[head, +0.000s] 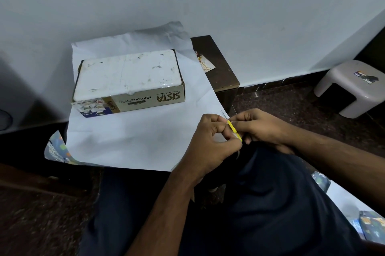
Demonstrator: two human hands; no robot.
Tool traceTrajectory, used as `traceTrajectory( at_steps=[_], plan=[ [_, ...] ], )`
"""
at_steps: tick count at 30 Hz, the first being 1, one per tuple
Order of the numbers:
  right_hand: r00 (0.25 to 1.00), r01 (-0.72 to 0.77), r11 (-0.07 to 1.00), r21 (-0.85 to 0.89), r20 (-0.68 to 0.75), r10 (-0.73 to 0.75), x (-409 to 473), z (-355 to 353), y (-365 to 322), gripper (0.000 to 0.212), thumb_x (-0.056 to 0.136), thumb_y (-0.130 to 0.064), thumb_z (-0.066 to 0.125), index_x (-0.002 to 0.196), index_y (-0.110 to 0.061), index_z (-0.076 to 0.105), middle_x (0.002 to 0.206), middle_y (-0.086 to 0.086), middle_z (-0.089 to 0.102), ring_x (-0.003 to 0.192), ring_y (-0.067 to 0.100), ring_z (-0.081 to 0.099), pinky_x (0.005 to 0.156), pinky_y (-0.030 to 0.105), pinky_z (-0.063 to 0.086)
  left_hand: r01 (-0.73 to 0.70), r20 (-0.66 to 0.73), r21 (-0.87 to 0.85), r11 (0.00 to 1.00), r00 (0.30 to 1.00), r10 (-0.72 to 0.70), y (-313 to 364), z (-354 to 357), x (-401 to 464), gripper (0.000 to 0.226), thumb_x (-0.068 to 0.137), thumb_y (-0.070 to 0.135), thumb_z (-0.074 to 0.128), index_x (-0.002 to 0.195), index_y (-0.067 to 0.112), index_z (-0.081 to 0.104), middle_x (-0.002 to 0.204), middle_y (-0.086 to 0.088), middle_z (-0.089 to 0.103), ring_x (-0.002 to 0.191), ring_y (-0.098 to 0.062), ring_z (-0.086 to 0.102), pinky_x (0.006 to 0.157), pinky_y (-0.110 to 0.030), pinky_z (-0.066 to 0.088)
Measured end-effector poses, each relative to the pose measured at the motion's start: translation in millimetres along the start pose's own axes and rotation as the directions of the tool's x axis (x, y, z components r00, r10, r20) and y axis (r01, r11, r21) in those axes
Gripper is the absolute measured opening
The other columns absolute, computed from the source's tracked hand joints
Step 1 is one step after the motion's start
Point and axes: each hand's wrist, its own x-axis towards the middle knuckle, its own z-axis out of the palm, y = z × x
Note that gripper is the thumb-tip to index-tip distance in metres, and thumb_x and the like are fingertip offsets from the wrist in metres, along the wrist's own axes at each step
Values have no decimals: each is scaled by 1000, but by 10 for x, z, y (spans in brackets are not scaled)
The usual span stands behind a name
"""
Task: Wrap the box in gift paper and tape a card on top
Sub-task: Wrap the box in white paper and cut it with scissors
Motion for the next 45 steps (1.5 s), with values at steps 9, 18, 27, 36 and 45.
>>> traceTrajectory(
  at_steps=[9,18,27,36,45],
  plan=[
    [999,35,999,0,-32,-35,8,54,49,18,100,-14,59,100,-9,77,72,4,70,55,7,57,54,17,46,-14,-17,11,1000,1000,14,-10,-6,28,23,84,28,69,65,31,56,102,11,57,94,-3,56,80,-24,41],
    [996,89,996,28,-30,-88,-30,138,54,14,98,-21,64,99,-15,77,81,7,68,75,16,62,69,28,52,-70,-31,146,987,997,75,-56,-36,54,21,101,33,59,87,19,55,84,10,59,78,-5,54,68,-16,40],
    [984,166,985,-55,-51,-168,-17,230,76,14,97,-17,65,106,-20,76,83,-5,75,69,1,64,66,20,50,-29,-73,362,932,996,59,-139,-159,143,40,92,52,67,116,31,44,98,13,59,82,-7,62,75,-35,57],
    [982,186,979,-87,-21,-188,17,132,95,26,93,-24,61,96,0,69,93,32,63,74,28,61,79,56,55,90,35,432,897,993,-116,-163,-23,188,95,64,80,75,130,30,28,88,6,61,80,-12,64,64,-31,49],
    [977,204,978,-36,-49,-205,45,145,66,17,99,-11,61,96,2,70,78,16,65,67,10,60,61,20,50,111,-34,412,904,994,-106,-261,262,260,117,84,36,70,157,24,-20,85,-1,70,81,-20,69,72,-41,59]
  ],
)
